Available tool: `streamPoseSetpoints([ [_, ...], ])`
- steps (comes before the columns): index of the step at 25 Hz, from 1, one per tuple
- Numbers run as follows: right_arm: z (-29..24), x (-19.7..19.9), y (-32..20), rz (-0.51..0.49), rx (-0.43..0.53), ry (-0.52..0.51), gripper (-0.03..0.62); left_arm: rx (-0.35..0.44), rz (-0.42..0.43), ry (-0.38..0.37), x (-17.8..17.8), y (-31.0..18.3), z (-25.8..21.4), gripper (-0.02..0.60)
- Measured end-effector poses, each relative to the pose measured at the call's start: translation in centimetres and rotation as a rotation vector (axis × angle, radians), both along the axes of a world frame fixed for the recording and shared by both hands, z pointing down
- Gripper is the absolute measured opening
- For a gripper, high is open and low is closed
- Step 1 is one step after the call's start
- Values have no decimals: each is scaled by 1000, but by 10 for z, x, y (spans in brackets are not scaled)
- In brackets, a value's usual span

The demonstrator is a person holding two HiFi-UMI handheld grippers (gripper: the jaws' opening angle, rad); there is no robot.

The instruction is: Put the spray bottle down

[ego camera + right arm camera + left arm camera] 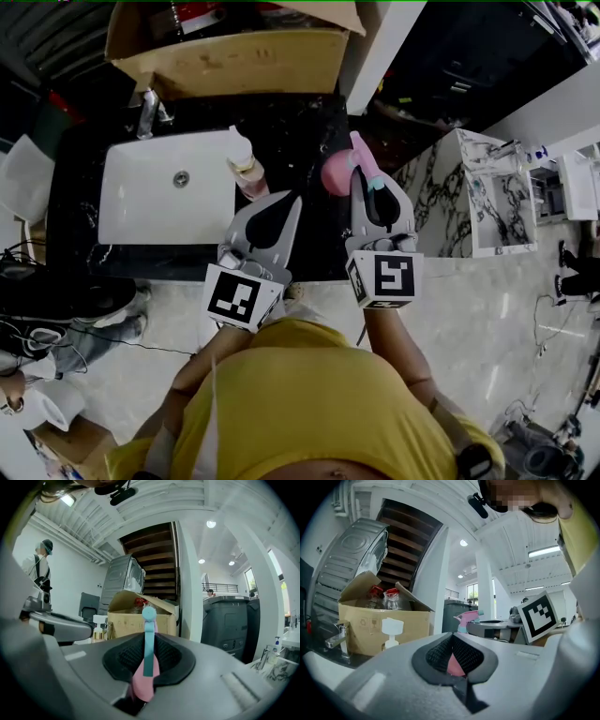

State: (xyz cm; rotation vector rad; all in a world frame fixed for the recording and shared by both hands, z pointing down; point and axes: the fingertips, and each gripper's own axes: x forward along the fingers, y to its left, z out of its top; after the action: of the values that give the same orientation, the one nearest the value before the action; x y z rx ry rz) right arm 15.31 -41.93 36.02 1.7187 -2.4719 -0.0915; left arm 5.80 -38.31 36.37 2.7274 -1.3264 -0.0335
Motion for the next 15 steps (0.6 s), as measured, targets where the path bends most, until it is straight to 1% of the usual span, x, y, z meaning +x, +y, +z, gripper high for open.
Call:
streamPoseSetpoints([
  [3, 6, -2, -18, 10, 0, 13, 46, -3, 13, -8, 2, -11, 5, 0],
  [6, 18, -3, -36, 17, -9, 27, 46, -24, 24, -21, 6, -23, 16, 0],
  [10, 40, -3, -59, 24, -33, 37, 46, -56, 21, -25, 8, -38, 34, 0],
  [15, 60, 2, -86, 41, -56, 27, 46, -84, 18, -24, 10, -54, 51, 0],
])
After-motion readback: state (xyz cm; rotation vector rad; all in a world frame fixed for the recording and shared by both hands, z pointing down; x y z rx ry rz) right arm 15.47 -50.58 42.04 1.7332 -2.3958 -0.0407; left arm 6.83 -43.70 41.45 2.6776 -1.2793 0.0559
